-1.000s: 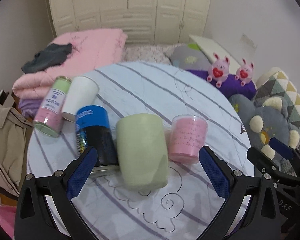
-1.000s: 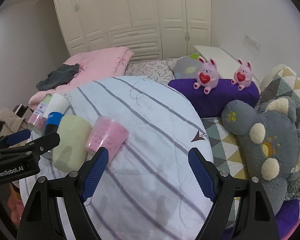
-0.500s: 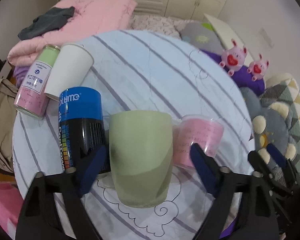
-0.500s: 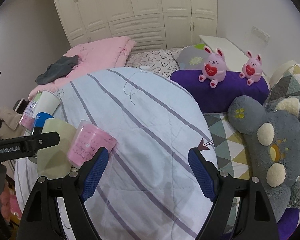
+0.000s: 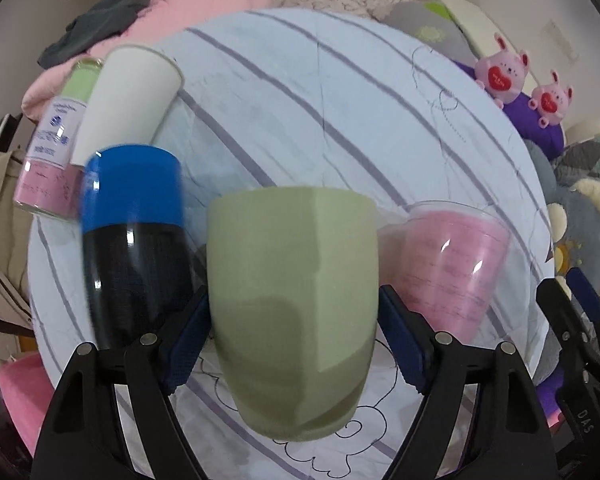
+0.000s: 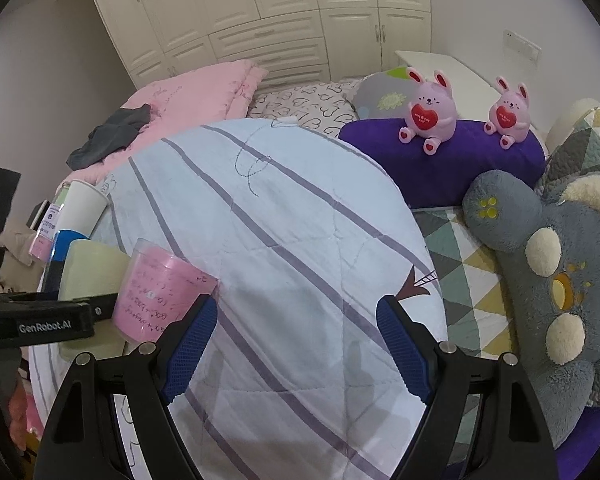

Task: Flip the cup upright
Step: 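Move the left tool down to the pale green cup lying on its side, then close the left tool on the green cup's rim and lift it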

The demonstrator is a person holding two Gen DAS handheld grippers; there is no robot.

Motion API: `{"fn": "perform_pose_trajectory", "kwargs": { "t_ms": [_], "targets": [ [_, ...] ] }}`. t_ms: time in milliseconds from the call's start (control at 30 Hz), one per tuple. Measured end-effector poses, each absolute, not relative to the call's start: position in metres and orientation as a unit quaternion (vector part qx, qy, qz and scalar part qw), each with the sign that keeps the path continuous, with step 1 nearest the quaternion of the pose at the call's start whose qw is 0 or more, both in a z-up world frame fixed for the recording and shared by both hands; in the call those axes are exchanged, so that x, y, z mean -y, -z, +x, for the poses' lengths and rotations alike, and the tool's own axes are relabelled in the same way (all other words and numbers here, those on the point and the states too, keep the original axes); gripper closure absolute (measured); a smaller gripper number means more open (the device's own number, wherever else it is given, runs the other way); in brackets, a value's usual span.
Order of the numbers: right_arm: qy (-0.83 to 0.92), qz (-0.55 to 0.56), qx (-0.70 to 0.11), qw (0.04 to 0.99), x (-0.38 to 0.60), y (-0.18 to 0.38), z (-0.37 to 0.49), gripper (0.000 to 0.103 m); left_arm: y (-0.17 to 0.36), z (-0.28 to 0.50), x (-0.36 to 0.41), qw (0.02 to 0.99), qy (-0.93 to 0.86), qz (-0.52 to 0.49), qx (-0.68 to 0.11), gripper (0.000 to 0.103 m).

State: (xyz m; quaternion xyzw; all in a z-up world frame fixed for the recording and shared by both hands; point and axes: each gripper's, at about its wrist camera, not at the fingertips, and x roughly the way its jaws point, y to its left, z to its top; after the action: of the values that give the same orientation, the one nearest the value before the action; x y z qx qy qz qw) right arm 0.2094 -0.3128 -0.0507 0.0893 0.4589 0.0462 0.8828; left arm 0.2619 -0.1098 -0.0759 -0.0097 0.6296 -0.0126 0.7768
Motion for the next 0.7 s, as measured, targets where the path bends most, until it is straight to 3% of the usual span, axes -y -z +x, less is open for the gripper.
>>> {"fn": "perform_pose_trajectory", "kwargs": {
  "t_ms": [700],
  "targets": [
    [-0.041,0.088,-0.459,0.883,0.308,0.042,0.203,0.020,0.065,0.253,0.110,0.783,0.031,-0.002,-0.622,0.025]
  ]
}}
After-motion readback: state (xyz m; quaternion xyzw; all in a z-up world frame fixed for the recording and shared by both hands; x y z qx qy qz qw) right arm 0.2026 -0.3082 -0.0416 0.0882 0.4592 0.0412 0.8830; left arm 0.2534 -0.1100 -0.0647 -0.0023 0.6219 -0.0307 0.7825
